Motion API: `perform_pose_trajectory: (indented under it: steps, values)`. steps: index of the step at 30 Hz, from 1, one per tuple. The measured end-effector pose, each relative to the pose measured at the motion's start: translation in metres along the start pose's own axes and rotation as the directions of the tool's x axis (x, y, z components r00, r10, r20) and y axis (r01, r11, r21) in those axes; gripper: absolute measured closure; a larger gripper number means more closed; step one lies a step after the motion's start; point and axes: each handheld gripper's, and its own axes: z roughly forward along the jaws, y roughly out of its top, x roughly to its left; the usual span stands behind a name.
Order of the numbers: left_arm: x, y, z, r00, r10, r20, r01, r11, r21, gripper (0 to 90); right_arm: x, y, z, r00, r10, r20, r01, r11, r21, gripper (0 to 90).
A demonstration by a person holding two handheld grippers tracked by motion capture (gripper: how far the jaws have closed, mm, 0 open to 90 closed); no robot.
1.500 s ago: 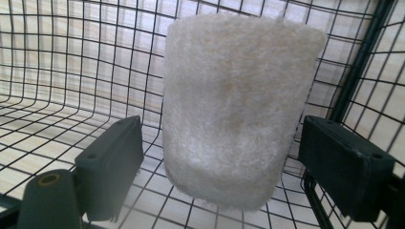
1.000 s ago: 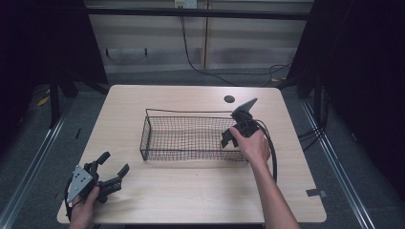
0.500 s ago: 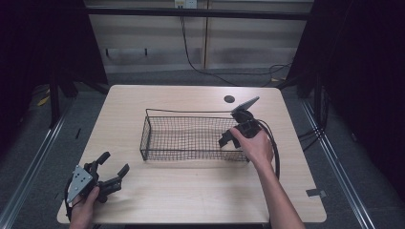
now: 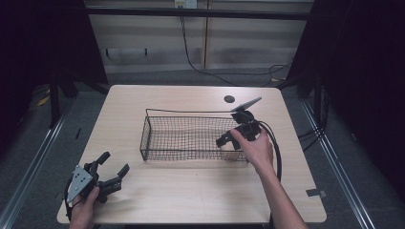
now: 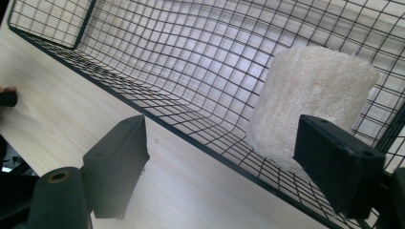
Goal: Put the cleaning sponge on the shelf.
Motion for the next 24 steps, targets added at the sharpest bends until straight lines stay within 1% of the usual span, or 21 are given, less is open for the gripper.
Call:
perform_pose_trajectory:
  steps: [2, 3, 4, 6, 8, 10, 11, 13, 14, 15, 20, 21, 22, 24]
  values:
    - [0.0, 0.0, 0.0, 1.0, 0.0, 0.0, 0.0, 1.0, 0.0, 15.7, 0.001, -0.002, -0.001, 0.9999, -0.001, -0.013, 0.001, 1.0, -0.004, 18.6]
    - [0.0, 0.0, 0.0, 1.0, 0.0, 0.0, 0.0, 1.0, 0.0, 15.7, 0.002, -0.004, -0.002, 0.9994, 0.004, -0.034, -0.005, 1.0, -0.015, 18.6]
    - [0.0, 0.0, 0.0, 1.0, 0.0, 0.0, 0.0, 1.0, 0.0, 15.7, 0.001, -0.006, -0.002, 0.9992, -0.004, -0.04, 0.003, 1.0, -0.021, 18.6]
    - [0.0, 0.0, 0.0, 1.0, 0.0, 0.0, 0.0, 1.0, 0.0, 15.7, 0.002, -0.008, -0.002, 0.9995, -0.007, -0.03, 0.007, 1.0, -0.023, 18.5]
    - [0.0, 0.0, 0.0, 1.0, 0.0, 0.0, 0.0, 1.0, 0.0, 15.7, 0.002, -0.01, -0.003, 0.9995, -0.006, -0.031, 0.006, 1.0, -0.018, 18.5]
    - [0.0, 0.0, 0.0, 1.0, 0.0, 0.0, 0.0, 1.0, 0.0, 15.7, 0.002, -0.013, -0.003, 0.9993, -0.014, -0.034, 0.013, 0.999, -0.037, 18.6]
    - [0.0, 0.0, 0.0, 1.0, 0.0, 0.0, 0.0, 1.0, 0.0, 15.7, 0.003, -0.014, -0.004, 0.9993, -0.011, -0.035, 0.01, 0.999, -0.044, 18.6]
    - [0.0, 0.0, 0.0, 1.0, 0.0, 0.0, 0.0, 1.0, 0.0, 15.7, 0.004, -0.017, -0.005, 0.9992, -0.022, -0.032, 0.02, 0.999, -0.05, 18.7]
    - [0.0, 0.0, 0.0, 1.0, 0.0, 0.0, 0.0, 1.0, 0.0, 15.7, 0.005, -0.018, -0.005, 0.9993, -0.028, -0.022, 0.027, 0.998, -0.056, 18.8]
    - [0.0, 0.0, 0.0, 1.0, 0.0, 0.0, 0.0, 1.0, 0.0, 15.7, 0.007, -0.022, -0.006, 0.9992, -0.031, -0.027, 0.029, 0.997, -0.073, 18.9]
    - [0.0, 0.0, 0.0, 1.0, 0.0, 0.0, 0.0, 1.0, -0.001, 15.7, 0.01, -0.029, -0.005, 0.9983, -0.051, -0.028, 0.049, 0.996, -0.071, 18.9]
    - [0.0, 0.0, 0.0, 1.0, 0.0, 0.0, 0.0, 1.0, 0.0, 15.7, 0.012, -0.032, -0.005, 0.9983, -0.052, -0.028, 0.05, 0.996, -0.08, 18.9]
    - [0.0, 0.0, 0.0, 1.0, 0.0, 0.0, 0.0, 1.0, 0.0, 15.7, 0.012, -0.033, -0.005, 0.9976, -0.065, -0.024, 0.062, 0.994, -0.09, 19.0]
    - [0.0, 0.0, 0.0, 1.0, 0.0, 0.0, 0.0, 1.0, 0.0, 15.7, 0.014, -0.038, -0.007, 0.9975, -0.061, -0.036, 0.057, 0.993, -0.108, 19.5]
